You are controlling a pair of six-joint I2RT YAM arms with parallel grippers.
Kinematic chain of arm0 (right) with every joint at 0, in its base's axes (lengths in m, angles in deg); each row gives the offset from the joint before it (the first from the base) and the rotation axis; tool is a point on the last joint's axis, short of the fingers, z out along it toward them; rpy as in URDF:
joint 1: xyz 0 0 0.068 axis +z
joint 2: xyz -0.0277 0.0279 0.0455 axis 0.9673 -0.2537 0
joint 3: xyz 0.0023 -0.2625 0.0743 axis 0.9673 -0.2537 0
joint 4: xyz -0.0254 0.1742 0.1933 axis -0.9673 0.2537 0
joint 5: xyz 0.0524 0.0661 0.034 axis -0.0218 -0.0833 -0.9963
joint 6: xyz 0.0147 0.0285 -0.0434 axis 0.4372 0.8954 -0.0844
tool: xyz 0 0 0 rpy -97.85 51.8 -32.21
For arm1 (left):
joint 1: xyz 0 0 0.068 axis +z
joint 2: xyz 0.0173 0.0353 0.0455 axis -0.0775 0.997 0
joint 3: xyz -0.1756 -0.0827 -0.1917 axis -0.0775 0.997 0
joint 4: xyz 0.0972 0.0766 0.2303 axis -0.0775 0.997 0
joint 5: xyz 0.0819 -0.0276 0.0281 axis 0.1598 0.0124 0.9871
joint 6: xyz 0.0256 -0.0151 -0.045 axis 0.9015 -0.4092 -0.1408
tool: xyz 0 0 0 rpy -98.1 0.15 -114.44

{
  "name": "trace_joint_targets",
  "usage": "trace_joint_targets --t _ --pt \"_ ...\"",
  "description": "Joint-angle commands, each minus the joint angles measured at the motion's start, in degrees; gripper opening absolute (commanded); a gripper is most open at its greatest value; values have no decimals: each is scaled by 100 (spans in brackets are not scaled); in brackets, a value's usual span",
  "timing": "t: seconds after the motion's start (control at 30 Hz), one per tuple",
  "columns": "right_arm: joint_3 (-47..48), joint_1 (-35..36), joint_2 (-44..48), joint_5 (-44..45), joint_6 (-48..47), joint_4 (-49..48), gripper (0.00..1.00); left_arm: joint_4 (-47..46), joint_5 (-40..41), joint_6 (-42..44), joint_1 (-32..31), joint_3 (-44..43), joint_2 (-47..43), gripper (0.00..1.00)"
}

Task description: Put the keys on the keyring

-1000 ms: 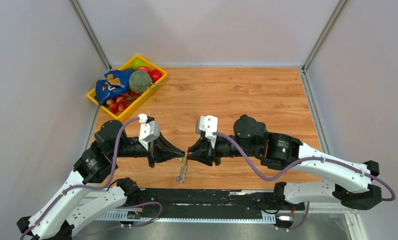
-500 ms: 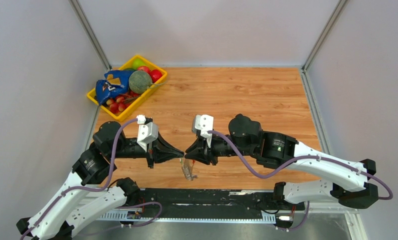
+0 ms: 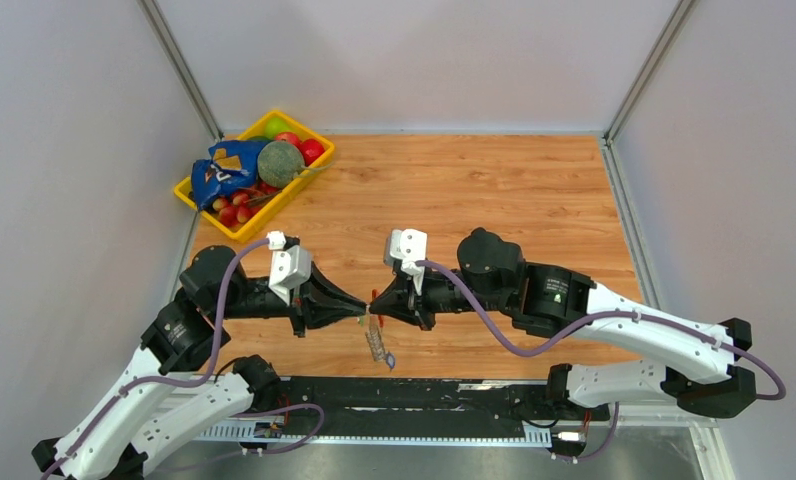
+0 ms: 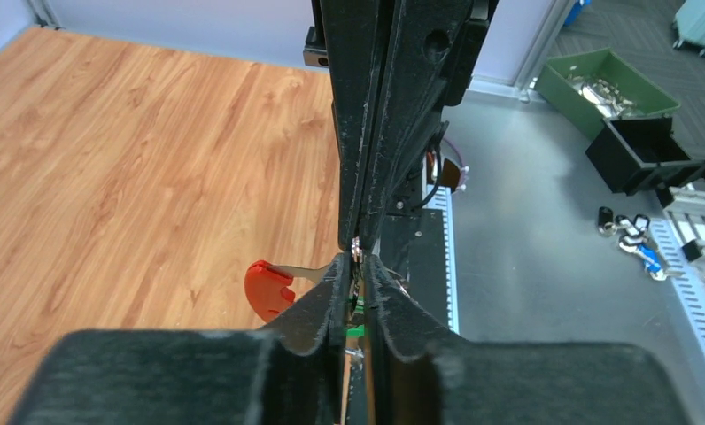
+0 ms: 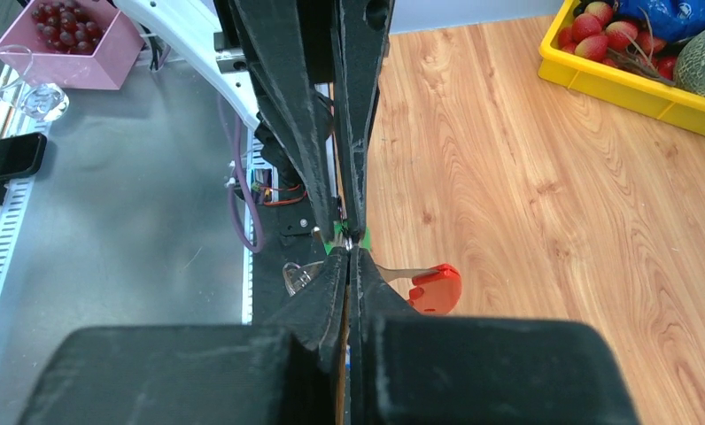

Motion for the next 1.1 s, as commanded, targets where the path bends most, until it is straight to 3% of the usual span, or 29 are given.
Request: trace_joint_targets --t 0.0,0.07,0.33,0.73,0.87,1.07 --pt "-224 -7 406 81 66 -733 0 -438 -16 -14 9 -39 -207 22" --pt "-406 -7 579 133 65 -1070 0 -499 -23 -45 9 18 -259 31" --pt "-526 -7 731 97 34 -1317 0 -671 26 -147 9 61 -274 43" --pt "-530 -8 775 68 26 -1386 0 -964 83 -255 9 115 -172 47" --pt "-520 -7 799 45 18 -1418 0 -987 61 -249 9 124 -121 40" --pt "-607 -6 859 23 49 -1585 0 -1015 8 -257 10 119 -75 11"
